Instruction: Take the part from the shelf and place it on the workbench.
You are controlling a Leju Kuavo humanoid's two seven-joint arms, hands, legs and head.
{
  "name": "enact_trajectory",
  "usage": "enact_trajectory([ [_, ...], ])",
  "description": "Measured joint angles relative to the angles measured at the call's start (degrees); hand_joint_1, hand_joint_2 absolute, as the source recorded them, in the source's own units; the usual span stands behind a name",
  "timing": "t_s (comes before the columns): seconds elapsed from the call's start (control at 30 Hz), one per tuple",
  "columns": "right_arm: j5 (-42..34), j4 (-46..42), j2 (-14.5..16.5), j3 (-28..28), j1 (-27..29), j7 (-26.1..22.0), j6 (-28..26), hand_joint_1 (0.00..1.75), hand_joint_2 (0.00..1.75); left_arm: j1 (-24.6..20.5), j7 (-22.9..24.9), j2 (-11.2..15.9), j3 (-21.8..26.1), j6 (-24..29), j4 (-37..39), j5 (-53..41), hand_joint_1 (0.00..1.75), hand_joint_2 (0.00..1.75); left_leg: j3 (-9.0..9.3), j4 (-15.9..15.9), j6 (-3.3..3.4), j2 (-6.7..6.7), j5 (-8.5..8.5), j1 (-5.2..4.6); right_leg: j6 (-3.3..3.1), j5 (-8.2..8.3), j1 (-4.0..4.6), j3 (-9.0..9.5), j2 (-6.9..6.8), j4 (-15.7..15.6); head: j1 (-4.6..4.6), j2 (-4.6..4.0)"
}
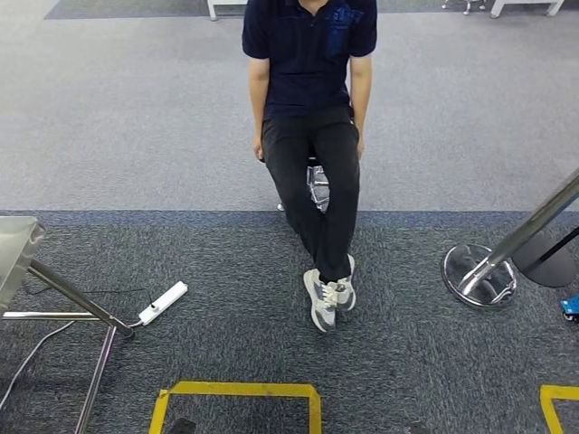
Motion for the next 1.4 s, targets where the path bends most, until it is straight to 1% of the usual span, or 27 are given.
enact_trajectory([
  [0.07, 0.5, 0.0, 0.0, 0.1, 0.2, 0.8, 0.1, 0.0, 0.0, -0.2, -1.9, 0.0, -1.0, 0.2, 0.0, -1.3, 0.0, 1.75, 0.14, 0.0, -0.43, 0.39, -0.18, 0.16, -0.79, 0.23, -0.01, -0.16, 1.01, -0.1, -0.12, 0.0],
  [0.13, 1.1, 0.0, 0.1, 0.3, 0.3, 1.0, 0.3, 0.0, 0.0, -0.4, -2.7, 0.0, -1.5, 0.7, 0.0, -1.4, 0.0, 1.75, -0.87, 2.5, -0.96, -1.03, -2.1, 0.39, -1.63, 0.49, -0.13, -0.25, 1.99, -0.2, -0.21, 0.0],
  [0.2, 1.3, 0.0, 0.1, 0.4, 0.1, 0.9, 0.4, 0.0, 0.0, -0.5, -3.0, 0.0, -1.7, 1.0, 0.0, -1.4, 0.0, 1.75, -4.16, 9.6, -1.24, -3.04, -5.88, 0.52, -2.2, 0.63, -0.16, -0.4, 3.05, -0.2, -0.35, 0.0],
  [0.23, 1.4, 0.0, 0.1, 0.4, 0.1, 0.9, 0.4, 0.0, 0.0, -0.5, -3.0, 0.0, -1.8, 1.1, 0.0, -1.4, 0.0, 1.75, -6.12, 13.5, -1.25, -3.49, -7.42, 0.55, -2.33, 0.66, -0.12, -0.46, 3.65, -0.2, -0.37, 0.0],
  [0.27, 1.5, 0.0, 0.1, 0.4, 0.1, 0.9, 0.5, 0.0, 0.0, -0.5, -3.1, 0.0, -1.9, 1.2, 0.0, -1.3, 0.0, 1.75, -7.51, 16.1, -1.2, -3.7, -8.01, 0.55, -2.38, 0.68, -0.07, -0.49, 4.26, -0.2, -0.37, 0.0],
  [0.3, 1.5, 0.0, 0.1, 0.4, 0.1, 0.8, 0.5, 0.0, 0.0, -0.5, -3.1, 0.0, -1.9, 1.2, 0.0, -1.3, 0.0, 1.75, -7.99, 16.7, -1.08, -3.84, -7.44, 0.54, -2.39, 0.71, -0.04, -0.5, 4.88, -0.2, -0.36, 0.0],
  [0.33, 1.6, 0.0, 0.1, 0.4, 0.2, 0.8, 0.5, 0.0, 0.0, -0.6, -3.2, 0.0, -1.9, 1.2, 0.0, -1.3, 0.0, 1.75, -7.35, 15.1, -0.91, -4.01, -5.81, 0.54, -2.36, 0.74, -0.03, -0.48, 5.51, -0.2, -0.36, 0.0],
  [0.37, 1.6, 0.0, 0.1, 0.4, 0.2, 0.8, 0.6, 0.0, 0.0, -0.6, -3.2, 0.0, -1.9, 1.2, 0.0, -1.3, 0.0, 1.75, -5.79, 11.7, -0.7, -4.53, -3.58, 0.55, -2.3, 0.8, -0.08, -0.46, 6.13, -0.2, -0.36, 0.0],
  [0.43, 1.6, 0.0, 0.1, 0.5, 0.1, 0.8, 0.6, 0.0, 0.0, -0.6, -3.2, 0.1, -1.9, 1.3, 0.0, -1.3, 0.0, 1.75, -2.32, 4.0, -0.37, -6.83, -0.19, 0.66, -1.96, 0.93, -0.13, -0.64, 7.33, -0.1, -0.37, 0.0],
  [0.5, 1.6, 0.0, 0.1, 0.5, 0.1, 0.5, 0.6, 0.0, 0.0, -0.6, -3.0, 0.2, -2.1, 2.1, 0.0, -2.3, 0.0, 1.75, -0.87, 0.4, -0.23, -8.28, 0.58, 0.6, -1.28, 1.19, -0.26, -1.05, 8.29, -0.2, -0.38, 0.0],
  [0.57, 1.7, 0.0, 0.1, 0.7, 0.3, -0.4, 0.5, 0.0, 0.0, -0.7, -2.0, 0.2, -2.8, 4.1, 0.0, -4.0, 0.0, 1.75, -0.78, -0.2, 0.17, -7.55, 0.78, 0.5, -0.49, 1.5, -0.49, -1.49, 8.84, -0.4, -0.37, 0.0],
  [0.63, 1.7, 0.0, 0.1, 0.8, 0.4, -1.2, 0.3, 0.0, 0.0, -0.6, -0.6, 0.2, -3.6, 5.8, 0.0, -5.0, 0.0, 1.75, -0.63, -0.7, 0.85, -6.38, 1.16, 0.6, -0.03, 0.3, -0.41, -2.71, 6.91, 1.6, -0.19, 0.0],
  [0.7, 1.7, 0.0, 0.2, 0.9, 0.1, -1.4, 0.1, 0.0, 0.0, -0.5, 0.5, 0.2, -3.7, 6.3, 0.1, -4.9, 0.0, 1.75, -0.54, -0.8, 1.25, -5.01, 1.24, 0.59, 0.23, -3.16, -0.23, -5.79, 4.12, 8.0, -0.01, 0.0],
  [0.77, 1.7, 0.0, 0.2, 1.2, 0.1, -1.0, 0.0, 0.0, 0.0, -0.3, 1.5, 0.2, -3.7, 6.2, 0.1, -4.3, 0.0, 1.75, -0.53, -0.8, 1.39, -3.65, 1.17, 0.49, 0.54, -5.89, -0.25, -8.94, 3.23, 14.9, 0.03, 0.0],
  [0.8, 1.6, 0.0, 0.2, 1.2, 0.2, -0.7, 0.0, 0.0, 0.0, -0.2, 1.9, 0.1, -3.7, 6.2, 0.1, -4.0, 0.0, 1.75, -0.5, -0.8, 1.39, -3.07, 1.12, 0.48, 0.66, -5.87, -0.25, -9.35, 3.07, 16.0, 0.05, 0.0],
  [0.83, 1.6, 0.0, 0.2, 1.3, 0.3, -0.4, -0.1, 0.0, 0.0, -0.2, 2.2, 0.1, -3.7, 6.1, 0.2, -3.7, 0.0, 1.75, -0.43, -0.8, 1.34, -2.58, 1.06, 0.5, 0.74, -4.78, -0.26, -8.55, 2.92, 14.7, 0.05, 0.0],
  [0.87, 1.5, 0.0, 0.2, 1.3, 0.4, -0.2, -0.1, 0.0, 0.0, -0.2, 2.4, 0.0, -3.7, 6.1, 0.2, -3.5, 0.0, 1.75, -0.3, -0.8, 1.21, -2.11, 0.96, 0.53, 0.8, -2.97, -0.28, -6.63, 2.54, 11.3, 0.05, 0.0],
  [0.93, 1.4, 0.0, 0.3, 1.3, 0.3, 0.0, 0.0, 0.0, 0.0, -0.2, 2.6, -0.1, -3.6, 6.1, 0.2, -3.3, 0.0, 1.75, -0.03, -0.6, 0.69, -1.3, 0.59, 0.35, 0.72, -0.17, -0.26, -2.15, 0.72, 3.2, 0.06, 0.0],
  [0.97, 1.4, 0.0, 0.3, 1.3, 0.2, 0.0, 0.0, 0.0, 0.0, -0.2, 2.6, -0.2, -3.6, 6.1, 0.2, -3.3, 0.0, 1.75, 0.08, -0.5, 0.4, -0.95, 0.43, 0.19, 0.47, 0.43, -0.22, -0.72, 0.14, 0.7, -0.01, 0.0],
  [1.0, 1.4, 0.0, 0.3, 1.3, 0.2, 0.0, 0.1, 0.0, 0.0, -0.2, 2.5, -0.2, -3.6, 6.1, 0.2, -3.5, 0.0, 1.75, 0.17, -0.4, 0.12, -0.64, 0.35, 0.03, 0.11, 0.46, -0.13, -0.17, -0.11, -0.3, -0.09, 0.0],
  [1.07, 1.3, 0.0, 0.4, 1.3, 0.2, 0.0, 0.1, 0.0, 0.0, -0.2, 2.1, -0.2, -3.6, 6.1, 0.2, -3.9, 0.0, 1.75, 0.31, -0.5, -0.37, -0.05, 0.31, 0.03, -0.79, 0.59, -0.01, -0.25, 0.85, -0.2, -0.25, 0.0],
  [1.13, 1.2, 0.0, 0.3, 1.3, 0.2, -0.1, 0.1, 0.0, 0.0, -0.3, 1.7, -0.3, -3.6, 5.9, 0.2, -4.2, 0.0, 1.75, -0.14, 0.9, -0.99, -0.95, -0.95, 0.25, -1.59, 0.82, -0.11, -0.34, 1.71, -0.3, -0.36, 0.0],
  [1.2, 1.1, 0.0, 0.3, 1.3, 0.1, -0.2, 0.1, 0.0, 0.0, -0.3, 1.5, -0.3, -3.6, 5.2, 0.2, -3.9, 0.0, 1.75, -2.7, 6.7, -1.43, -2.84, -4.45, 0.43, -2.24, 0.99, -0.22, -0.46, 2.6, -0.4, -0.56, 0.0],
  [1.27, 1.0, 0.0, 0.3, 1.3, 0.0, -0.4, 0.1, 0.0, 0.0, -0.3, 1.4, -0.3, -3.6, 4.4, 0.2, -3.3, 0.0, 1.75, -6.34, 14.3, -1.49, -3.71, -7.61, 0.48, -2.53, 1.06, -0.15, -0.62, 3.62, -0.4, -0.61, 0.0],
  [1.3, 0.9, 0.0, 0.3, 1.3, 0.1, -0.4, 0.1, 0.0, 0.0, -0.3, 1.3, -0.2, -3.5, 4.1, 0.2, -3.0, 0.0, 1.75, -7.3, 16.2, -1.44, -3.89, -7.78, 0.48, -2.55, 1.09, -0.12, -0.66, 4.23, -0.4, -0.61, 0.0],
  [1.33, 0.9, 0.0, 0.2, 1.3, 0.1, -0.5, 0.1, 0.0, 0.0, -0.3, 1.2, -0.2, -3.5, 3.8, 0.2, -2.9, 0.0, 1.75, -7.24, 15.9, -1.32, -4.04, -6.78, 0.48, -2.53, 1.15, -0.1, -0.67, 4.84, -0.4, -0.61, 0.0],
  [1.4, 0.9, 0.0, 0.2, 1.3, 0.2, -0.5, 0.1, 0.0, 0.0, -0.2, 0.9, -0.1, -3.4, 3.5, 0.2, -2.7, 0.0, 1.75, -4.3, 9.5, -0.99, -5.01, -2.63, 0.53, -2.32, 1.3, -0.17, -0.66, 6.08, -0.4, -0.62, 0.0],
])
